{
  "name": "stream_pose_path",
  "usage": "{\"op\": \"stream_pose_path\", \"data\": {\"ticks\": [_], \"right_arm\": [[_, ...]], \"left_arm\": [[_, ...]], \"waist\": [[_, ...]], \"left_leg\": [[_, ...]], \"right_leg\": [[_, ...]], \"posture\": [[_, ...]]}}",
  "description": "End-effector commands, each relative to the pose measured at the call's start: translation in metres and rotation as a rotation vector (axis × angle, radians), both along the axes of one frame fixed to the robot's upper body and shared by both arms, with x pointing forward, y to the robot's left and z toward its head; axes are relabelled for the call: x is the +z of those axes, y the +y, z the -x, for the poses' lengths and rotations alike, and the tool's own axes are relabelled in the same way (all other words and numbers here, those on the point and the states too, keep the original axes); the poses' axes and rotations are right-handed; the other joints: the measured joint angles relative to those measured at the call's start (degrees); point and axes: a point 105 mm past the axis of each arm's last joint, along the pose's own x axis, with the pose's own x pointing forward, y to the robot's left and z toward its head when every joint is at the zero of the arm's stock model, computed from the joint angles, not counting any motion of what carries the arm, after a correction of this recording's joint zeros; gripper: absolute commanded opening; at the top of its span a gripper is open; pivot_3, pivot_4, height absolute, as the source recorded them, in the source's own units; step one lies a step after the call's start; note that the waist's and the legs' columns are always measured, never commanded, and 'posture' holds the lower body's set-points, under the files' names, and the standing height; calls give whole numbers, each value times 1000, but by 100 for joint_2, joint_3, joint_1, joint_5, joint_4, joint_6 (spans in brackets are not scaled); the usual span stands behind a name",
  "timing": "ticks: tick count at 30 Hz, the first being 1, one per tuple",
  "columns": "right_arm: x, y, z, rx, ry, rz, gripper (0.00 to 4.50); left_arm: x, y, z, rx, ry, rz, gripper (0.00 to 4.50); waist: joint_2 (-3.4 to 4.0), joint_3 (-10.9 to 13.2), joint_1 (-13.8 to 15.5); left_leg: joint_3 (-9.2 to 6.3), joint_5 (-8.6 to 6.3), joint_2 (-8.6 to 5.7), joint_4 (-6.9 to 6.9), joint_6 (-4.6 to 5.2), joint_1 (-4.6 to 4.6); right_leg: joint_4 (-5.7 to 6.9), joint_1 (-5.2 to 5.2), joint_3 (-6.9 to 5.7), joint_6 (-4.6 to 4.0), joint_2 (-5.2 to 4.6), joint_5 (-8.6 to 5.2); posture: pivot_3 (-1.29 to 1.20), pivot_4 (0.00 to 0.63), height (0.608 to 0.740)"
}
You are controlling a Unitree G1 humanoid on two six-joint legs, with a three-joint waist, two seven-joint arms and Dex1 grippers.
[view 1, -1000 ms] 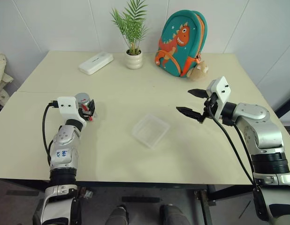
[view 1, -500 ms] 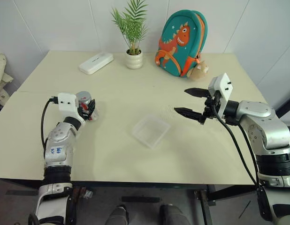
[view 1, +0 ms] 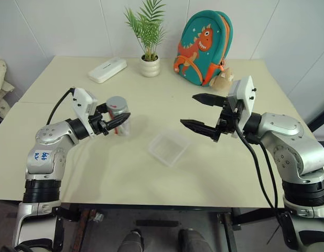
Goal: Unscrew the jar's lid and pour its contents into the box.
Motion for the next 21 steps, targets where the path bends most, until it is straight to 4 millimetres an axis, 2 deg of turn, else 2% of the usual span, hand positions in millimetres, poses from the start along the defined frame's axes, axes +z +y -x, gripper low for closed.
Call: {"op": "stream_pose_path", "data": {"ticks": [1,5,10,21], "right_arm": [[19,16,12,0,-60,-36,4500],[24,35,15,-34,-45,-85,4500],[25,51,17,-59,-4,-107,4500],[15,76,17,-82,83,-104,4500]], "left_arm": [[17,-17,5,-137,-53,-30,2558],[16,-35,13,-293,-40,-71,2558],[15,-46,16,-409,-32,-111,2558],[24,-63,5,-463,-110,-106,2558]], "waist": [[0,0,0],[0,0,-14],[1,0,-8],[1,0,-24]], "left_leg": [[0,0,0,0,0,0],[1,-1,0,-9,2,1],[0,-1,2,-15,2,0],[0,-2,2,-14,4,-1]], "right_leg": [[0,0,-1,0,0,0],[-5,0,0,-1,0,-1],[-5,-6,0,-3,0,-2],[0,-9,-1,-3,1,-2]], "posture": [[0,150,740],[0,150,740],[0,150,740],[0,150,740]]}}
